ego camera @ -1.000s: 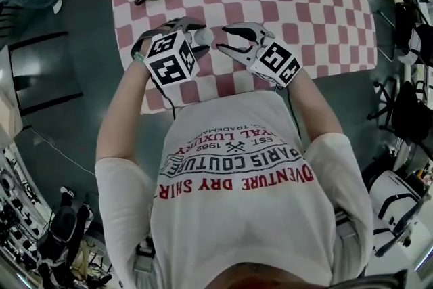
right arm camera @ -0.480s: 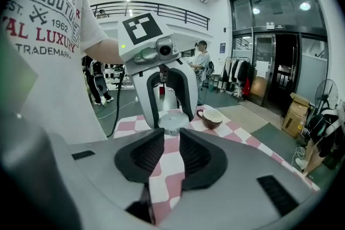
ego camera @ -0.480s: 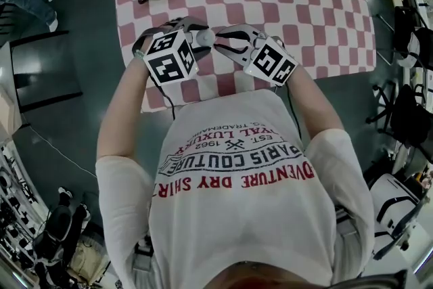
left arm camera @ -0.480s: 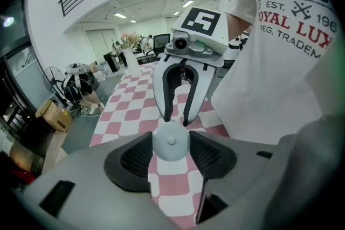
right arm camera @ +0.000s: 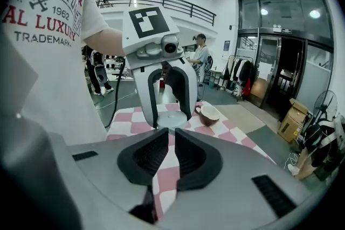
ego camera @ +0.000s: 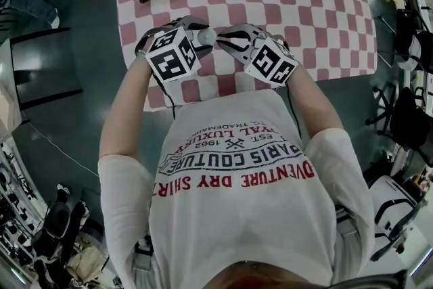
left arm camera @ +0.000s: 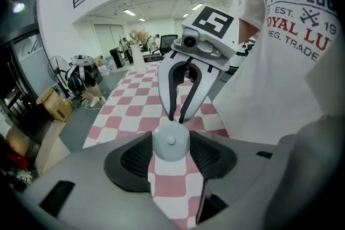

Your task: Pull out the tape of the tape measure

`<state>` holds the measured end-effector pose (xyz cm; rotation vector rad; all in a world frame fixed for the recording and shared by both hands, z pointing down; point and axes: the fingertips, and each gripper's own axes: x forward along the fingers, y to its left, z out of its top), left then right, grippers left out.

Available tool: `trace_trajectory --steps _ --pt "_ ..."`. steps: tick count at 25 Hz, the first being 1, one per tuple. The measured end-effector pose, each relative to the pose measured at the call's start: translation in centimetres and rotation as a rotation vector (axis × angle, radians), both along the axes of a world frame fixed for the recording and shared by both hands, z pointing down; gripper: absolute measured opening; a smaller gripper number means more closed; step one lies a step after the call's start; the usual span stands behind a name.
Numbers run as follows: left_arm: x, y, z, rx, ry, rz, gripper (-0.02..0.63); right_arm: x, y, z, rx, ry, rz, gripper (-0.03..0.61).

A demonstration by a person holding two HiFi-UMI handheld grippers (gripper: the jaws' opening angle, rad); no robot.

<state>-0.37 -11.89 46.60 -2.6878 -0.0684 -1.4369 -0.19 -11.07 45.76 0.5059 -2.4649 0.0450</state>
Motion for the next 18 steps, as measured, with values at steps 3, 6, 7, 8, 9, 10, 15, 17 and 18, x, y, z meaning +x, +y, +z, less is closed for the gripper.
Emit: trace_trajectory --steps 3,6,7,8,9,10,15,17,18 --pt "0.0 -0.5 0.2 -0.004 -0.005 -0.029 0.232 0.1 -0.1 0.5 -0.010 0.017 0.002 0.032" --pt "-0.2 -0.4 0.3 0.029 -0.035 -0.005 0.232 -0.1 0.0 0.7 -0.010 0.020 -0.006 0.032" --pt "-0.2 -0.4 0.2 0.039 -0.042 0.006 0.232 -0.2 0.0 0.8 -0.011 0.020 -0.009 0.034" --pt "-0.1 -0.3 0.2 0.039 -0.039 0.009 0.232 -0.3 0.0 1.0 -0.012 0.020 -0.008 0.034" --pt "-0.1 -0.3 0.2 0.031 -0.031 0.006 0.232 -0.3 0.0 1.1 -0.014 0.017 -0.006 0.034" --pt "0.0 -0.2 0.3 0.022 -0.024 0.003 0.232 -0.3 0.1 1.1 -0.019 0.011 -0.006 0.034" --pt "0.4 -0.3 0.7 0.025 -0.025 -0.022 0.232 0.2 0.0 1.2 -0.042 -0.002 0.006 0.032" --pt "0.5 -0.6 0.9 0.022 -0.018 -0.062 0.232 0.6 -0.3 1.3 -0.045 0.007 0.037 0.032" --pt "0.5 -0.8 0.8 0.023 -0.014 -0.084 0.232 0.9 -0.6 1.2 -0.043 0.011 0.059 0.031"
